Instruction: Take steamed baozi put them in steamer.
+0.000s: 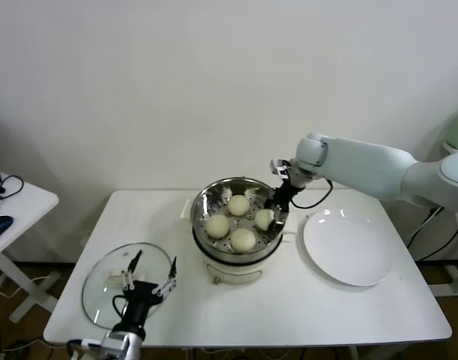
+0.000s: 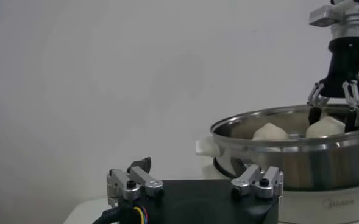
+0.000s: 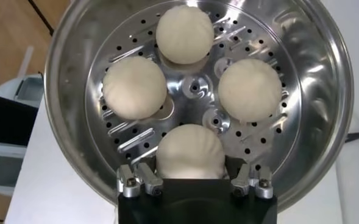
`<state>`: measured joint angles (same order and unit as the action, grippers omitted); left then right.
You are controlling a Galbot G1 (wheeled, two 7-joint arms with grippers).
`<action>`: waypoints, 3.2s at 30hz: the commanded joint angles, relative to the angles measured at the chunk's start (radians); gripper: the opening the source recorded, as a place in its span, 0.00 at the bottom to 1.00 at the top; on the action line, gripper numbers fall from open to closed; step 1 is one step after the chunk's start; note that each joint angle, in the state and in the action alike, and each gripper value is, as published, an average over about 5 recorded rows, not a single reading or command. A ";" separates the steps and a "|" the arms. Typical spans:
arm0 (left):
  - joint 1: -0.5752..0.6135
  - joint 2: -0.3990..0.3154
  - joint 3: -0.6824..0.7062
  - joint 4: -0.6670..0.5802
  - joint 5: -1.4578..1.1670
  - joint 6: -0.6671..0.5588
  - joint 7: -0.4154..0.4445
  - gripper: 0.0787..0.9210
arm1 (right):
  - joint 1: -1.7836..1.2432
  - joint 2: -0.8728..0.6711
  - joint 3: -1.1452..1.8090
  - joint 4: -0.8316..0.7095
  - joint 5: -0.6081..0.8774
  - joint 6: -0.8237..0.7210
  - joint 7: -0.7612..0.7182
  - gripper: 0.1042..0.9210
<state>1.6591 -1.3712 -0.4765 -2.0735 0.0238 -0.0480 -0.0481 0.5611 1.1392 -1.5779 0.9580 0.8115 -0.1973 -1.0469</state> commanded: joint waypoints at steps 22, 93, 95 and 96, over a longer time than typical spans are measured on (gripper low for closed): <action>-0.011 -0.003 0.010 0.015 0.011 -0.001 -0.001 0.88 | 0.042 -0.029 0.069 0.068 -0.008 0.014 -0.016 0.88; -0.015 -0.050 -0.177 0.030 -0.118 -0.025 0.164 0.88 | -2.075 0.188 2.285 0.875 -0.491 0.348 0.771 0.88; -0.013 -0.056 -0.181 0.029 -0.132 -0.023 0.162 0.88 | -2.090 0.186 2.286 0.876 -0.477 0.358 0.763 0.88; -0.012 -0.059 -0.182 0.028 -0.136 -0.021 0.156 0.88 | -2.096 0.185 2.287 0.876 -0.471 0.363 0.760 0.88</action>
<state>1.6426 -1.4176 -0.6319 -2.0418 -0.0539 -0.0785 0.0933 -1.3391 1.2193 0.6224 1.8009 0.3172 0.0744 -0.2731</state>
